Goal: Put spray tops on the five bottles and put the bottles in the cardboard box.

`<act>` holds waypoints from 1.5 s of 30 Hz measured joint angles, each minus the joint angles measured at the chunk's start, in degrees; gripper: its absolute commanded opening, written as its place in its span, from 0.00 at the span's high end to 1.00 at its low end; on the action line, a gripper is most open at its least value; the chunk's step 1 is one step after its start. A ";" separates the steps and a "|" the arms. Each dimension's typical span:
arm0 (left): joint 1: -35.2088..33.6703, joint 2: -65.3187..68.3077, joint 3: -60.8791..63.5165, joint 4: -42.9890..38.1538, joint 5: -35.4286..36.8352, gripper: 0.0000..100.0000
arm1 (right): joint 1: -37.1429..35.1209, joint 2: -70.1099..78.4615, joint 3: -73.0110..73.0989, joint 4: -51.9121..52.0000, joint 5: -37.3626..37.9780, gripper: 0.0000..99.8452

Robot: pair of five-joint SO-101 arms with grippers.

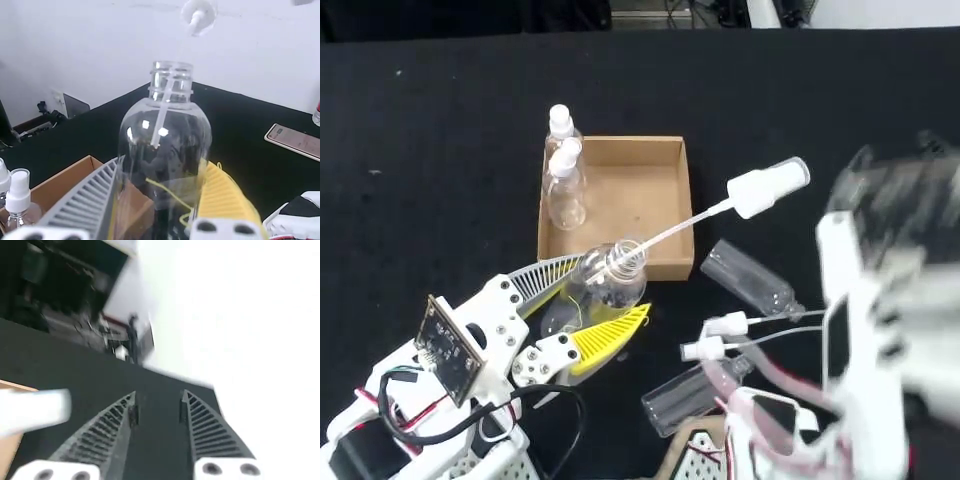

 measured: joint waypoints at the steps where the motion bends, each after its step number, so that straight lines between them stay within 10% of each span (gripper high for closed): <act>1: 0.00 0.00 0.00 0.00 0.00 0.97 | 0.70 0.62 1.76 -0.70 -0.09 0.87; 14: 0.00 0.00 0.00 0.00 0.00 0.97 | 1.32 2.46 23.30 -12.57 -2.02 0.87; 27: 0.00 0.00 0.00 0.00 0.00 0.97 | -22.24 -21.54 29.54 -12.84 -4.84 0.87; 38: 0.00 0.00 0.00 0.00 0.00 0.97 | -22.15 -31.21 38.95 -20.92 -4.84 0.87; 45: 0.00 0.00 0.00 0.00 0.00 0.97 | -17.76 -32.79 39.03 -19.34 11.60 0.78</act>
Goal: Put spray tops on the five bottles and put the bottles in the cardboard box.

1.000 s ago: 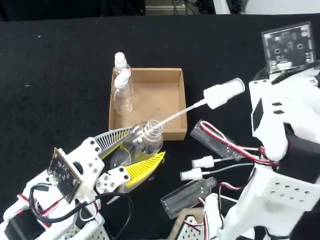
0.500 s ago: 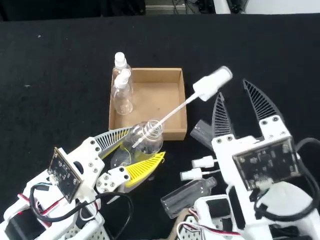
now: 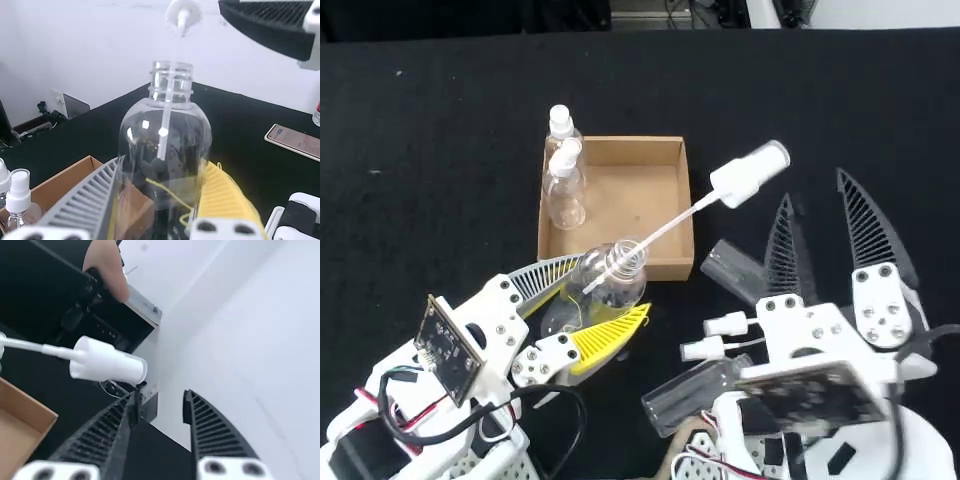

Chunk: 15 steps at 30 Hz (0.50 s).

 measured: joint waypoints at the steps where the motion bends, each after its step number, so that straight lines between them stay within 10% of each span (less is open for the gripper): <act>1: 0.00 0.00 0.00 0.00 0.00 0.97 | 0.88 0.88 0.00 0.70 1.67 0.77; 15: 0.00 0.00 0.00 0.00 0.00 0.97 | 6.15 17.93 0.09 -4.48 3.43 0.83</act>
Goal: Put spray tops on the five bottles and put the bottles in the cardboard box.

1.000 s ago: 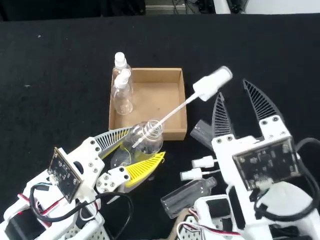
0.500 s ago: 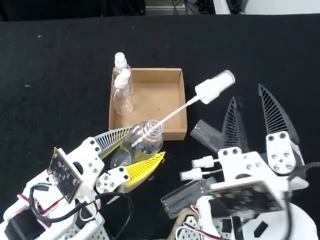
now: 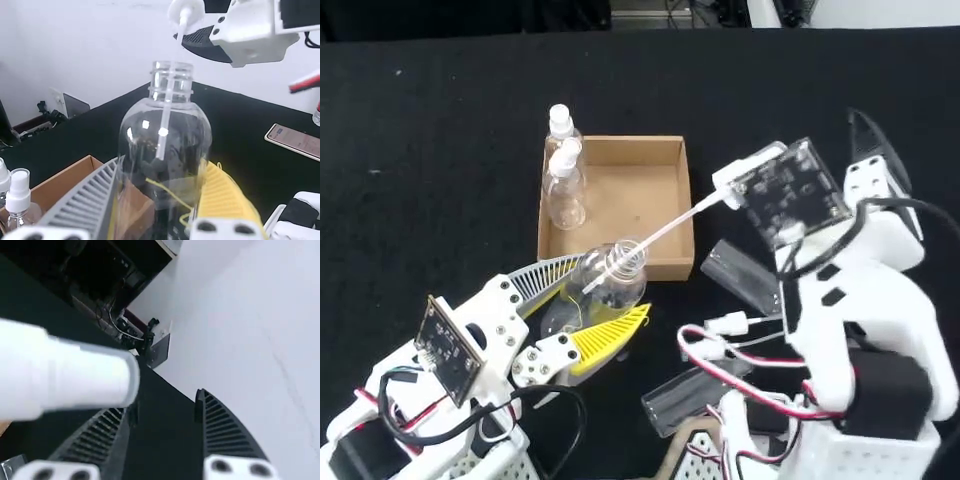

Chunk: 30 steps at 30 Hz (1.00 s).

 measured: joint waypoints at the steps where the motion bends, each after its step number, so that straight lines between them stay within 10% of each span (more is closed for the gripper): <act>1: 0.00 0.00 0.00 0.00 0.00 0.97 | -1.23 0.00 0.00 0.00 0.18 0.83; 11: 0.00 0.00 0.00 0.00 0.00 0.97 | -11.16 0.70 -0.88 -0.88 0.26 0.99; 30: 0.00 0.00 0.00 0.00 0.00 0.97 | -25.85 -8.79 -2.20 2.55 0.26 0.99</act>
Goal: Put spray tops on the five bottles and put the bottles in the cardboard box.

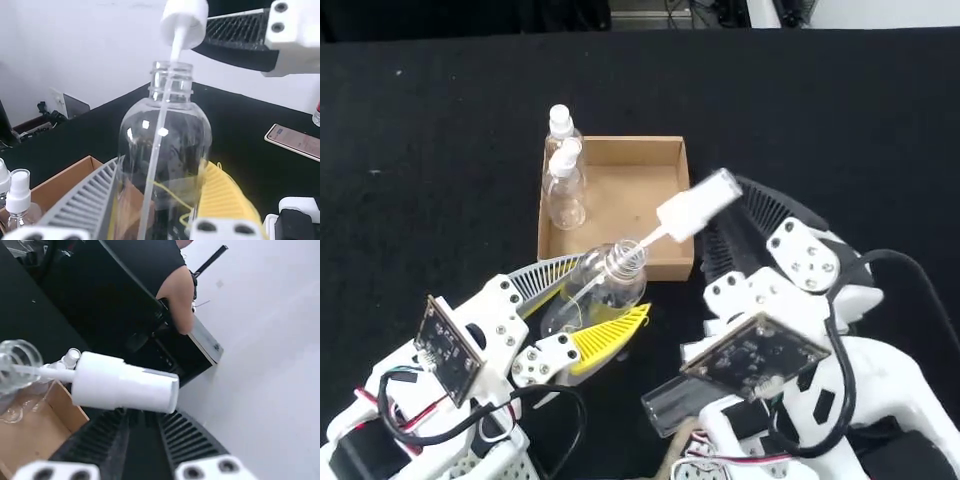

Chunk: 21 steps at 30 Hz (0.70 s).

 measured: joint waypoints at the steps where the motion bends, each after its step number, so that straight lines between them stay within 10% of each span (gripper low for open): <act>1: 0.00 0.00 0.00 0.00 0.00 0.97 | -1.14 0.00 0.00 0.00 -0.53 0.99; 21: 0.00 -0.09 0.00 0.00 0.00 0.97 | -6.59 1.76 -10.99 3.96 -16.44 0.98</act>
